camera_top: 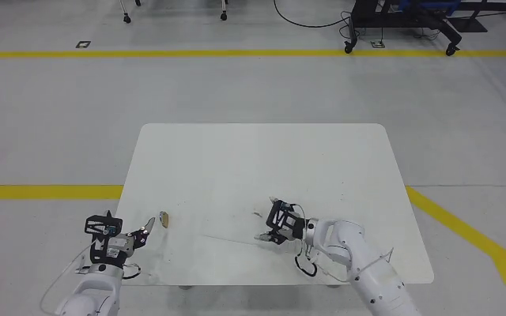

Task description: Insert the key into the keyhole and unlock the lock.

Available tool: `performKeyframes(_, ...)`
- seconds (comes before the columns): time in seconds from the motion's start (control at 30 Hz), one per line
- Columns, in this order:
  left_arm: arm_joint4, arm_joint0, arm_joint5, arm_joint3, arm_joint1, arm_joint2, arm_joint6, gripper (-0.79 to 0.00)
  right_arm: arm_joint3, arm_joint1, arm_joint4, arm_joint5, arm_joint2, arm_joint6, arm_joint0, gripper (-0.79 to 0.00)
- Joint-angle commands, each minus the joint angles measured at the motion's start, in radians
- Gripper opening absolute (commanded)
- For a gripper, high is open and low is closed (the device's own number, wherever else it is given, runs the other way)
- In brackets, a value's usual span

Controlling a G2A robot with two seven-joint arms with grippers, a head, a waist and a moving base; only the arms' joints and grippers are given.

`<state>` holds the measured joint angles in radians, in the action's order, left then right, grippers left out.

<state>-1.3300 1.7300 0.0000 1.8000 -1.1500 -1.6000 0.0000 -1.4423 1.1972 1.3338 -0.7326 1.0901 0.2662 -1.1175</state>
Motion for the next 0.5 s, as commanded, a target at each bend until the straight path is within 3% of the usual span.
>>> performKeyframes(0.0,0.000,0.000,0.000,0.000,0.000,0.000,0.000,0.000,0.020,0.007,-0.019,0.005,-0.021,0.052,0.041,-0.329)
performKeyframes(0.03,0.000,0.000,0.000,0.000,0.000,0.000,0.000,0.000,0.028,0.009,-0.026,0.009,-0.030,0.074,0.056,-0.397)
performKeyframes(0.07,0.000,0.000,0.000,0.000,0.000,0.000,0.000,0.000,0.034,0.012,-0.032,0.012,-0.039,0.098,0.070,-0.409)
performKeyframes(0.27,0.000,0.000,0.000,0.000,0.000,0.000,0.000,0.000,0.078,0.031,-0.073,0.014,-0.108,0.246,0.149,-0.428)
performKeyframes(0.47,0.000,0.000,0.000,0.000,0.000,0.000,0.000,0.000,0.099,0.046,-0.104,0.021,-0.155,0.307,0.195,-0.477)
